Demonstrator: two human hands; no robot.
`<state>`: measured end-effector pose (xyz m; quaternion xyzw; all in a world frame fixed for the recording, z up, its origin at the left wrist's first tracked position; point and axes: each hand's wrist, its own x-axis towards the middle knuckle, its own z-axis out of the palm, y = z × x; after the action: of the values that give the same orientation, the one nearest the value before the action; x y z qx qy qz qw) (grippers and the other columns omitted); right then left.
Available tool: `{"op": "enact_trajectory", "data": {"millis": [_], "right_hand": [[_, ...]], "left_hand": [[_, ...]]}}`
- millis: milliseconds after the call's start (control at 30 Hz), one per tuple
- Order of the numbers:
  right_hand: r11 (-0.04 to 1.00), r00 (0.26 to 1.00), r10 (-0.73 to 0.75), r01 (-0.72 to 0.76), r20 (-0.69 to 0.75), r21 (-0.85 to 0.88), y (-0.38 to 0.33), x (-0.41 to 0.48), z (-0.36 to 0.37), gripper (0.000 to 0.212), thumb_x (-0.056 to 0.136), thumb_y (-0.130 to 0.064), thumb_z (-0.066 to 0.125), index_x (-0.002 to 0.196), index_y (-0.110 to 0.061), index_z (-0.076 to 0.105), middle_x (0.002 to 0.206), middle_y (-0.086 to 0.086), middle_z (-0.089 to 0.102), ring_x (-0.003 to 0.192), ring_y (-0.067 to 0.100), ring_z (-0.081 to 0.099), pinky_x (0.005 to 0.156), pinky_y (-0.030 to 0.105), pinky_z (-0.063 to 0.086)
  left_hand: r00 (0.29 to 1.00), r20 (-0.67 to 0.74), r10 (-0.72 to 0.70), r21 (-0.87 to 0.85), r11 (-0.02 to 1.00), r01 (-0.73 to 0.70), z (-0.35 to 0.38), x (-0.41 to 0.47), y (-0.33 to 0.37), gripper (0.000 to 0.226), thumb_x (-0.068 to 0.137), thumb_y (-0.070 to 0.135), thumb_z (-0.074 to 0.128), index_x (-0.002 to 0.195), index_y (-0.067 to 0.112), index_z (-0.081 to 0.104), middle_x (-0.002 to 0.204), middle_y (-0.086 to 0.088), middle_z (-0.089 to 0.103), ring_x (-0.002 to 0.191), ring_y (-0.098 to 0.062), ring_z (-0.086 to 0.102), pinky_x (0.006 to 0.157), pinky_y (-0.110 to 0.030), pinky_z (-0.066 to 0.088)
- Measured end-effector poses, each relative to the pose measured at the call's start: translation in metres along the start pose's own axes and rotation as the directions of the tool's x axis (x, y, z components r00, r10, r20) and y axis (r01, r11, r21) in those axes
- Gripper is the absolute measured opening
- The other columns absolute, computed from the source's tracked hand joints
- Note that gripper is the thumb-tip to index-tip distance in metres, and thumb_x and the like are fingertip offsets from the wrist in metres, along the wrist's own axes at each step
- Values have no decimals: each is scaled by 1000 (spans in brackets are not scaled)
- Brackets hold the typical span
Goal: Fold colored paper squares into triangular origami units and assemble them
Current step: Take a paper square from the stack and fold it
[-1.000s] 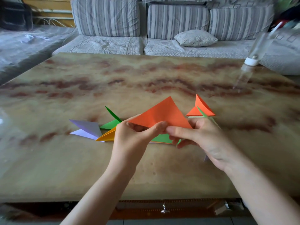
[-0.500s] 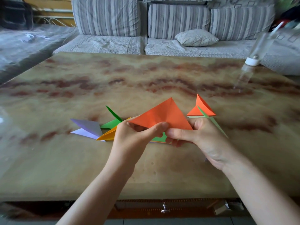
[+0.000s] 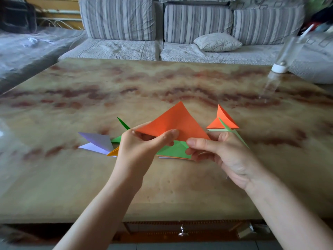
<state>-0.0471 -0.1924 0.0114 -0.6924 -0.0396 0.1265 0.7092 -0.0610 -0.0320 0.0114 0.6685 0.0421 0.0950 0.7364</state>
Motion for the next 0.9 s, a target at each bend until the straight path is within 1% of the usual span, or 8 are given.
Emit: {"op": "enact_trajectory", "data": {"millis": [233,400,633,733,833,900], "right_hand": [[998,1000,6,-5,-1,64,0,0,0,14,58,-19,72,67,-9,74,66,9,71,56,15,63,57,19,51],[996,999,46,-46,6,70,-1,1,-2,14,55,-20,74,66,-11,75,67,8,71,54,12,63,58,21,50],[995,997,71,-70,-9,71,-1,0,-4,19,51,-21,76,66,-10,72,66,10,71,52,13,65,51,18,50],[994,997,66,-62,-34,94,-2,1,-5,19,47,-23,78,58,-13,67,66,10,71,51,14,65,50,19,50],[995,998,51,-49,-25,91,-2,0,-5,22,46,-24,78,59,-12,65,66,10,71,53,15,66,51,19,50],[995,999,49,-47,-20,86,-2,-1,-6,20,48,-24,77,60,-12,67,67,10,72,53,15,66,51,18,50]], "left_hand": [[1000,-19,7,11,1000,-7,0,3,0,15,70,8,78,60,12,67,50,5,64,48,-1,55,52,-11,43],[1000,-18,19,14,1000,-19,1,2,-1,16,69,8,78,60,13,66,50,5,64,48,-1,54,51,-10,42],[1000,-22,22,22,1000,-22,0,2,-2,15,69,8,78,60,12,67,51,4,65,49,-3,54,52,-11,43],[999,-51,12,31,999,-10,-2,5,-3,15,69,12,79,60,12,68,52,3,66,51,-4,56,54,-13,44],[999,-53,6,32,999,-4,-3,5,-3,14,68,14,80,60,13,68,54,2,67,54,-6,57,57,-16,45],[999,-54,3,33,999,-1,-3,5,-3,14,67,15,80,60,13,68,55,2,67,56,-8,57,61,-21,45]]}}
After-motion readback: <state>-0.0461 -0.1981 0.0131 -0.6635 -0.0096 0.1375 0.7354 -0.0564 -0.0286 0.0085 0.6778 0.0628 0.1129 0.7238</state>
